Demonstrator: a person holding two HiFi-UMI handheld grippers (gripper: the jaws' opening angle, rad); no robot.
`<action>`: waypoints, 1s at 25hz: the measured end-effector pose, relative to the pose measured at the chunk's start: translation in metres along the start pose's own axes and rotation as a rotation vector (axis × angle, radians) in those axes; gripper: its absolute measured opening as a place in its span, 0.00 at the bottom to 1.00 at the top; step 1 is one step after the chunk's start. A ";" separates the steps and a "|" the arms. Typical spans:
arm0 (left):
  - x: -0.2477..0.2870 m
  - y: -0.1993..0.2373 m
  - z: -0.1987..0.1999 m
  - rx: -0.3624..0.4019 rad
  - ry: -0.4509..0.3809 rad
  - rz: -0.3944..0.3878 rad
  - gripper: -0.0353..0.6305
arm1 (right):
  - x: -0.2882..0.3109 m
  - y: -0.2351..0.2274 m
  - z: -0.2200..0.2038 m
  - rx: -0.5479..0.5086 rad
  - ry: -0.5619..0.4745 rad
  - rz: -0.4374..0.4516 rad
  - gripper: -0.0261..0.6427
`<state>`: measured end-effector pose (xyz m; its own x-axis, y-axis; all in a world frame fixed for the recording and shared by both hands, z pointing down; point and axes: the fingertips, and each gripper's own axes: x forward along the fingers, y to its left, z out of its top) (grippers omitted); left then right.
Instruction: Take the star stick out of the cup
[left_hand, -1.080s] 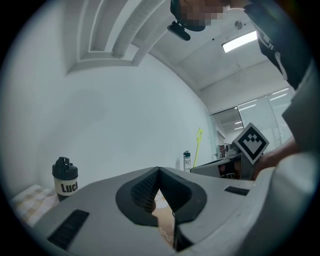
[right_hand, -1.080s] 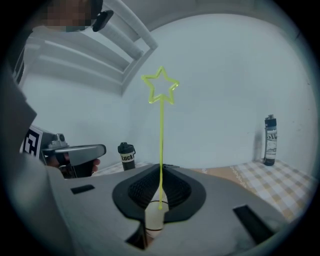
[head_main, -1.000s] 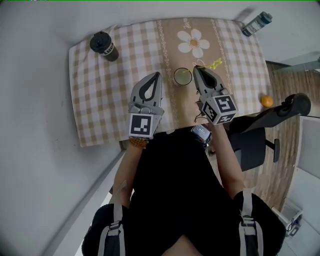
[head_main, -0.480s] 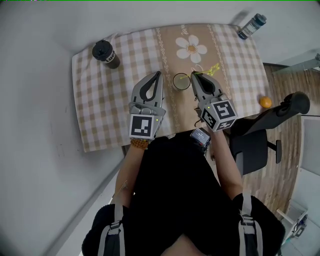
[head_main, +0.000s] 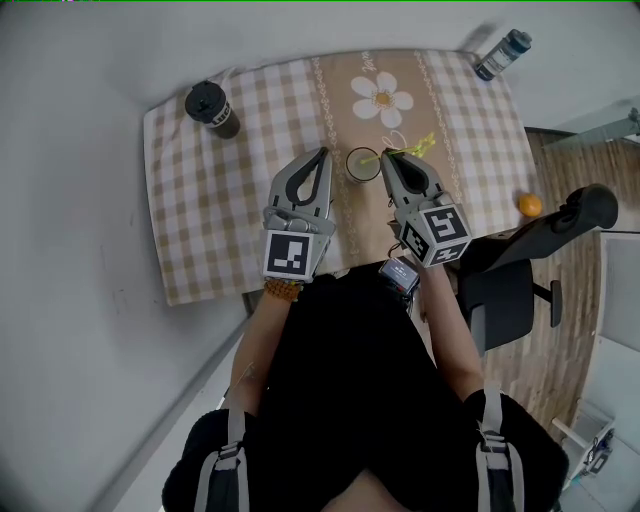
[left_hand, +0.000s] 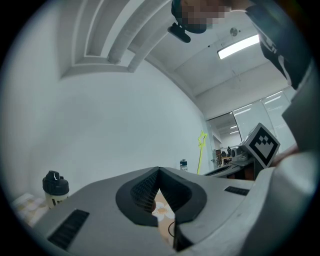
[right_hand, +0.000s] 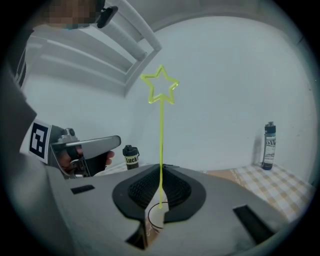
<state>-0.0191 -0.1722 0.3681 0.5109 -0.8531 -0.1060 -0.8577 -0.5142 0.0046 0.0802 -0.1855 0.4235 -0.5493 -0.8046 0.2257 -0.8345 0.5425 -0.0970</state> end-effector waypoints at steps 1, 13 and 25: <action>-0.001 -0.001 -0.001 -0.001 0.002 -0.001 0.06 | -0.001 0.000 0.000 0.000 0.000 -0.002 0.06; -0.006 -0.008 -0.009 -0.005 0.015 0.000 0.06 | -0.008 -0.004 -0.006 -0.020 0.012 -0.002 0.06; -0.005 -0.012 -0.017 -0.003 0.037 -0.007 0.06 | -0.006 -0.005 -0.012 -0.014 0.016 -0.001 0.06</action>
<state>-0.0108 -0.1629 0.3852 0.5188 -0.8521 -0.0695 -0.8539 -0.5205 0.0069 0.0888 -0.1805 0.4338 -0.5478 -0.8009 0.2418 -0.8341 0.5454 -0.0831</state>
